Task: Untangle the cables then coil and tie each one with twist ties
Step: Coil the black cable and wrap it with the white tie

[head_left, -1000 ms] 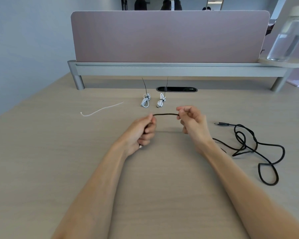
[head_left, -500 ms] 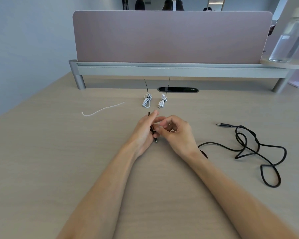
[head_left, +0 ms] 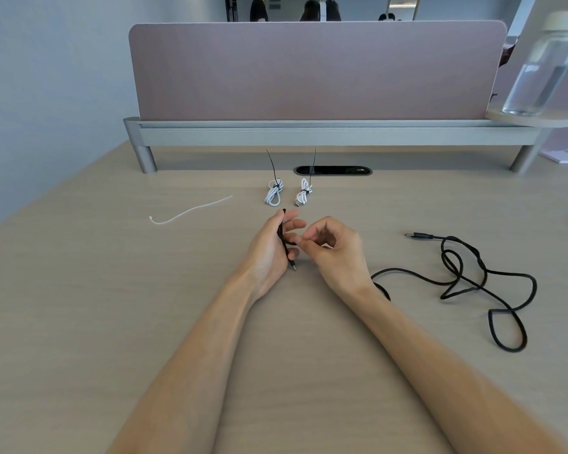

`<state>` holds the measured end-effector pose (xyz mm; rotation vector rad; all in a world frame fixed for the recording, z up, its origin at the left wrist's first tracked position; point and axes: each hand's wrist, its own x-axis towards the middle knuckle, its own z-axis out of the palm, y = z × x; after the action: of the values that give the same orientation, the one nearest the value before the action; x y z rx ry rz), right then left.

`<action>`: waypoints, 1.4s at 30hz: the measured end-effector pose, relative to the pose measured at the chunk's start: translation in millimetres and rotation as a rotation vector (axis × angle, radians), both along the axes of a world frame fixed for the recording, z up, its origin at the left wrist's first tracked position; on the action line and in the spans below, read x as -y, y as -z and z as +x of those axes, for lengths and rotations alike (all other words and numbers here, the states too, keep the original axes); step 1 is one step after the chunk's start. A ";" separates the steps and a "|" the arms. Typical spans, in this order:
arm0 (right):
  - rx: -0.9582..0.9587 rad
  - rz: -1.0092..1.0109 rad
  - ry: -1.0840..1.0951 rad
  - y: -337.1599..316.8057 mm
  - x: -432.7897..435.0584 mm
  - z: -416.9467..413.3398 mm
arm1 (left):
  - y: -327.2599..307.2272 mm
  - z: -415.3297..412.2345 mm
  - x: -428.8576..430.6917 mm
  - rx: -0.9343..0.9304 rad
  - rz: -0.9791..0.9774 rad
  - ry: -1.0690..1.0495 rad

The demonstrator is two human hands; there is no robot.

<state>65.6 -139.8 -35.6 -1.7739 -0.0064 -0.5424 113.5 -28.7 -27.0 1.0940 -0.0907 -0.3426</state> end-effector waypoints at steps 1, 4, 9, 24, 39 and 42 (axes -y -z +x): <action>0.005 -0.002 0.002 0.1 0.2 0.2 | 0.9 1.0 0.0 0.010 0.008 -0.013; -0.017 -0.011 -0.008 0.4 -0.3 1.2 | 1.3 3.7 -2.5 0.030 0.008 -0.072; -0.064 -0.041 -0.067 -1.4 -4.6 -1.8 | 0.5 2.7 -5.0 0.040 0.001 -0.052; -0.006 0.057 -0.022 -0.9 -0.2 0.2 | 1.4 -3.3 -1.2 0.127 0.093 -0.007; -0.163 -0.151 -0.179 2.7 -5.6 -1.4 | 0.3 8.1 -9.9 -0.055 -0.215 -0.165; -0.160 -0.231 -0.185 2.3 -5.9 -2.7 | -0.1 8.8 -13.3 -0.088 -0.320 -0.160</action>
<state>62.8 -133.9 -37.9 -2.0135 -0.1251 -0.2734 122.4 -15.4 -26.8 0.7630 0.0201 -0.2219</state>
